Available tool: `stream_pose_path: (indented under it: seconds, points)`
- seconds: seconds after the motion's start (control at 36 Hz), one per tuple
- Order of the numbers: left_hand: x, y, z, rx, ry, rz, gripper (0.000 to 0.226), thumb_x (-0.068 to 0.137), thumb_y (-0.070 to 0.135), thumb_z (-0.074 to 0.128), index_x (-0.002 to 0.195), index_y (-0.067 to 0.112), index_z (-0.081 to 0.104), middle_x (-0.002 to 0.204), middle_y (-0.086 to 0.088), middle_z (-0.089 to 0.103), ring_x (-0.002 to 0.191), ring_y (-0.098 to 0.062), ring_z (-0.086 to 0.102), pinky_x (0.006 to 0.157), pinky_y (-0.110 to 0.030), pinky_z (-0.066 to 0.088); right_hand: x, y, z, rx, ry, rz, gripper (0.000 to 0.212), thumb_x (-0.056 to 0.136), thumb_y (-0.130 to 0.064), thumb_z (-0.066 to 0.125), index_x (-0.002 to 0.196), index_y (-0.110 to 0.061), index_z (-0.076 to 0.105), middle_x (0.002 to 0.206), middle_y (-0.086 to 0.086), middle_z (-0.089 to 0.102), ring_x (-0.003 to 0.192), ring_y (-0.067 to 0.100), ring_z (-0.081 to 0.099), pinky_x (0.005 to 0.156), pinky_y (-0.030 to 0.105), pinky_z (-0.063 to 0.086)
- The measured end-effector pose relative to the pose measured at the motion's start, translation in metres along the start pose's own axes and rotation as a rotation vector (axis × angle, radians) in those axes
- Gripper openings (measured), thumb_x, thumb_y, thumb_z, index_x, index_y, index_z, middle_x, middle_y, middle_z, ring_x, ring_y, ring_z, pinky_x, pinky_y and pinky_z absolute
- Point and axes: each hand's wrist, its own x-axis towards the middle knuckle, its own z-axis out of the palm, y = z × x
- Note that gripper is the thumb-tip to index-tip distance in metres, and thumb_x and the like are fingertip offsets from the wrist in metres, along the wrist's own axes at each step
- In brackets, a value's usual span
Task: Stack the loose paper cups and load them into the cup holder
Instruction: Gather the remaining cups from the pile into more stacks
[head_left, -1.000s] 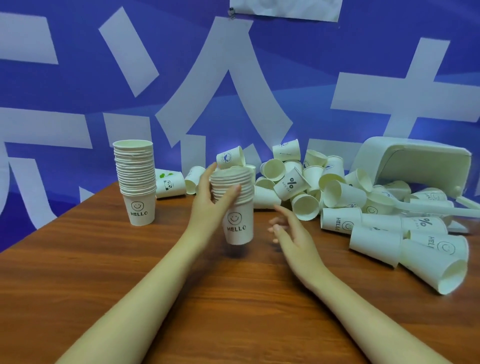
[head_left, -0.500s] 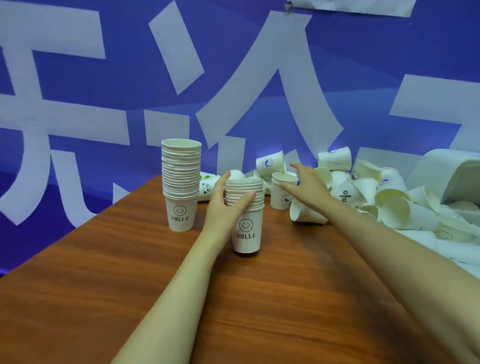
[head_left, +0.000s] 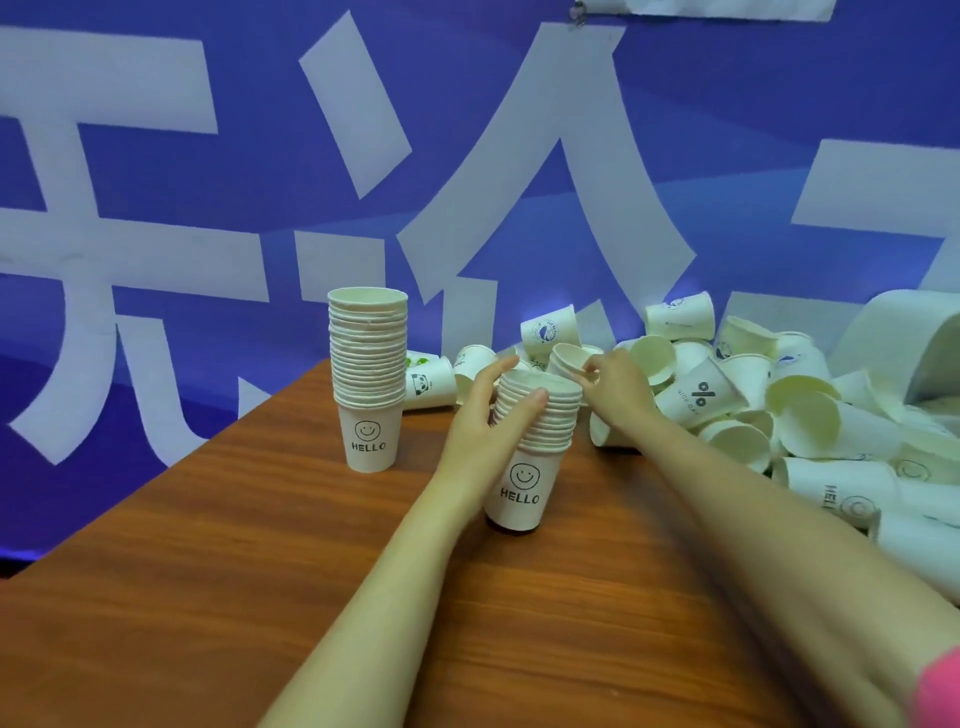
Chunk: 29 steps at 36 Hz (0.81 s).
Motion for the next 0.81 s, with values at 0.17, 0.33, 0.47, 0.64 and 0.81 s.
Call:
stream_pose_path:
  seconds: [0.17,0.33,0.47,0.64,0.81]
  points:
    - [-0.005,0.006,0.0,0.002,-0.003,0.002,0.041,0.093,0.029,0.061,0.132,0.033,0.048,0.119,0.019,0.055,0.095,0.023,0.048,0.07,0.006,0.035,-0.019,-0.01,-0.025,0.229,0.072,-0.029,0.021,0.092,-0.026,0.061,0.097,-0.006,0.069,0.101,0.009,0.066,0.093,0.022,0.058,0.073,0.029,0.038]
    - [-0.007,0.009,0.002,-0.072,0.008,-0.035,0.04,0.095,0.028,0.058,0.132,0.035,0.046,0.112,0.026,0.052,0.098,0.018,0.047,0.066,0.006,0.036,-0.065,-0.017,-0.09,0.561,0.275,-0.11,0.01,0.092,-0.021,0.065,0.091,-0.012,0.068,0.096,0.001,0.063,0.084,-0.004,0.059,0.079,0.014,0.047]
    - [-0.016,0.016,0.014,-0.069,-0.046,-0.036,0.045,0.097,0.028,0.054,0.14,0.029,0.043,0.138,0.011,0.047,0.118,0.002,0.046,0.08,-0.004,0.037,-0.098,-0.02,-0.144,0.701,0.323,-0.168,0.016,0.094,-0.021,0.064,0.1,-0.007,0.069,0.101,0.008,0.066,0.095,0.012,0.063,0.08,0.016,0.048]
    - [-0.031,0.024,0.033,-0.038,-0.202,0.02,0.052,0.097,0.028,0.053,0.147,0.027,0.037,0.143,0.015,0.043,0.116,0.015,0.044,0.081,0.003,0.037,-0.121,-0.023,-0.169,0.627,0.206,-0.307,0.013,0.095,-0.013,0.061,0.103,-0.004,0.067,0.102,0.009,0.065,0.095,0.013,0.062,0.08,0.015,0.047]
    - [-0.04,0.028,0.045,-0.065,-0.245,0.063,0.057,0.089,0.039,0.054,0.142,0.022,0.044,0.134,0.009,0.058,0.124,-0.002,0.053,0.097,-0.017,0.044,-0.129,-0.019,-0.174,0.563,0.184,-0.399,0.012,0.094,-0.012,0.06,0.101,-0.004,0.067,0.099,0.007,0.064,0.095,0.01,0.06,0.082,0.014,0.047]
